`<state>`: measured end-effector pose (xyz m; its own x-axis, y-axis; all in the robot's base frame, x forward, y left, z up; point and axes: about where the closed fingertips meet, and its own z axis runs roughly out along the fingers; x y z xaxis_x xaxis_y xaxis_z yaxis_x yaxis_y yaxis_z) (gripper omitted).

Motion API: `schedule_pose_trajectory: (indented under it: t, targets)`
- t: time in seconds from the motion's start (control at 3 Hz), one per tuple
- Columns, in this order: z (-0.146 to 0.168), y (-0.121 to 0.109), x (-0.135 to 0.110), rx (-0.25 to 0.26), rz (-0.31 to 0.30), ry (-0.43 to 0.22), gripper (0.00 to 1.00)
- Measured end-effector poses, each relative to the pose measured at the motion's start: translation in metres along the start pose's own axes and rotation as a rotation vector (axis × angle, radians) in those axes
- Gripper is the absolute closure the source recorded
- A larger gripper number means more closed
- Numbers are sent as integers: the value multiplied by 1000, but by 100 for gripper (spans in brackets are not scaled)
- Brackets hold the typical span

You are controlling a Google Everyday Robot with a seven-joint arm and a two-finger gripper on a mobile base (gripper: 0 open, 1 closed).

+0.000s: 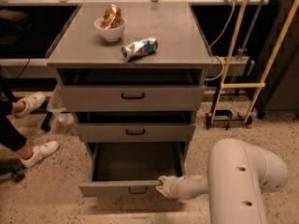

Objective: Open bottom drawer

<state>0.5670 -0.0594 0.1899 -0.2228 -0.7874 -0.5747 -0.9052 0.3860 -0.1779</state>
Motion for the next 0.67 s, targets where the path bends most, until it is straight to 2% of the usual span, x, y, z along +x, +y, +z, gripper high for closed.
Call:
schedule_pose_trajectory:
  t: [0.67]
  targets:
    - [-3, 5, 2, 2, 5, -7, 100]
